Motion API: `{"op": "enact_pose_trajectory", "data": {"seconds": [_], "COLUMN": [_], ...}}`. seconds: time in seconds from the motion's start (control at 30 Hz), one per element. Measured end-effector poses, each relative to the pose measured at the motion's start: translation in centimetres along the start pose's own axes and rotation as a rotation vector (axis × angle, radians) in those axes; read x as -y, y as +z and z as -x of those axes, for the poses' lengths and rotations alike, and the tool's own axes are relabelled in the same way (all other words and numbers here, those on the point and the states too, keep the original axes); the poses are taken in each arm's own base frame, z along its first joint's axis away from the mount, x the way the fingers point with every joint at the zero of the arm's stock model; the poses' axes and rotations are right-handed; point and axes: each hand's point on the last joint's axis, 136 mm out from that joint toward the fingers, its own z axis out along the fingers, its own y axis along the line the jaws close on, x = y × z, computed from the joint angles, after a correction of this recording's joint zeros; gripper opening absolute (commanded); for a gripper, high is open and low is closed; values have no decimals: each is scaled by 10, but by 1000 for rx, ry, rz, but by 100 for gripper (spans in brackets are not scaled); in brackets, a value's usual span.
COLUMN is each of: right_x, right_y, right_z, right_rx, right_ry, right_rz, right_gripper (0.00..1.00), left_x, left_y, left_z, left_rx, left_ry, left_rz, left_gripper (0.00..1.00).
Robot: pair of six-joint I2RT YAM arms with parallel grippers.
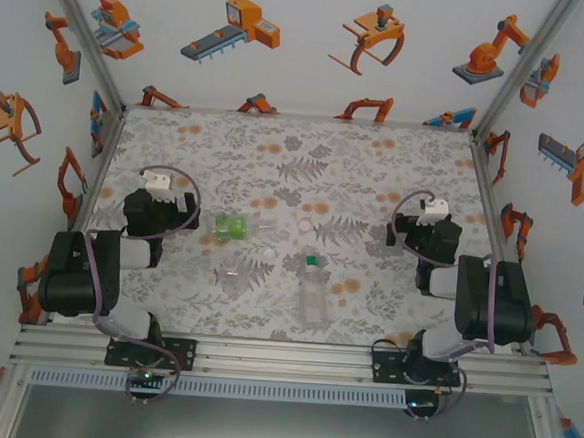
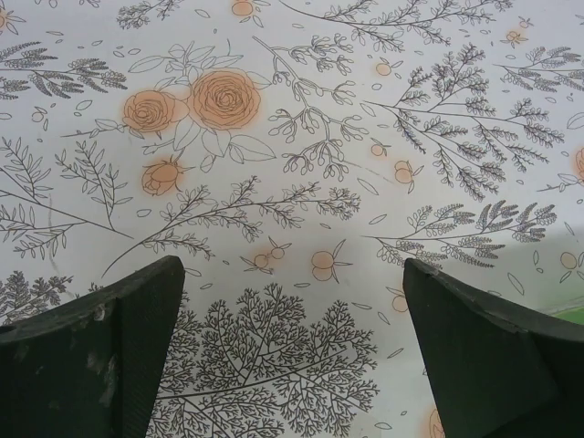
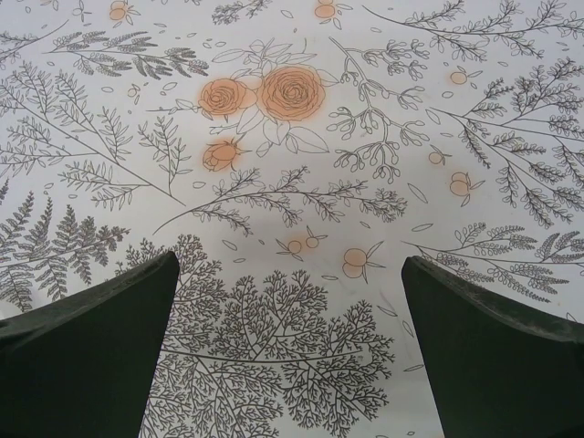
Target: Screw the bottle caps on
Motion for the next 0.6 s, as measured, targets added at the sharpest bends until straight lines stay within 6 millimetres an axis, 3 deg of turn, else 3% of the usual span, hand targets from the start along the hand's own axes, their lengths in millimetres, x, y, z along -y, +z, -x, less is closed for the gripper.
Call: {"op": "enact_pose_trajectory", "data": {"seconds": [0.6], "right_x": [1], "right_y": [3], "right_z": [2], "right_rx": [-7], "right_ry": [2], "right_rz": [-1], "right_gripper": [99], "left_x": [0], "left_y": [0], "left_z": [1], "left_rx": [5], "left_ry": [1], "left_rz": [0], "left_gripper": [97]}}
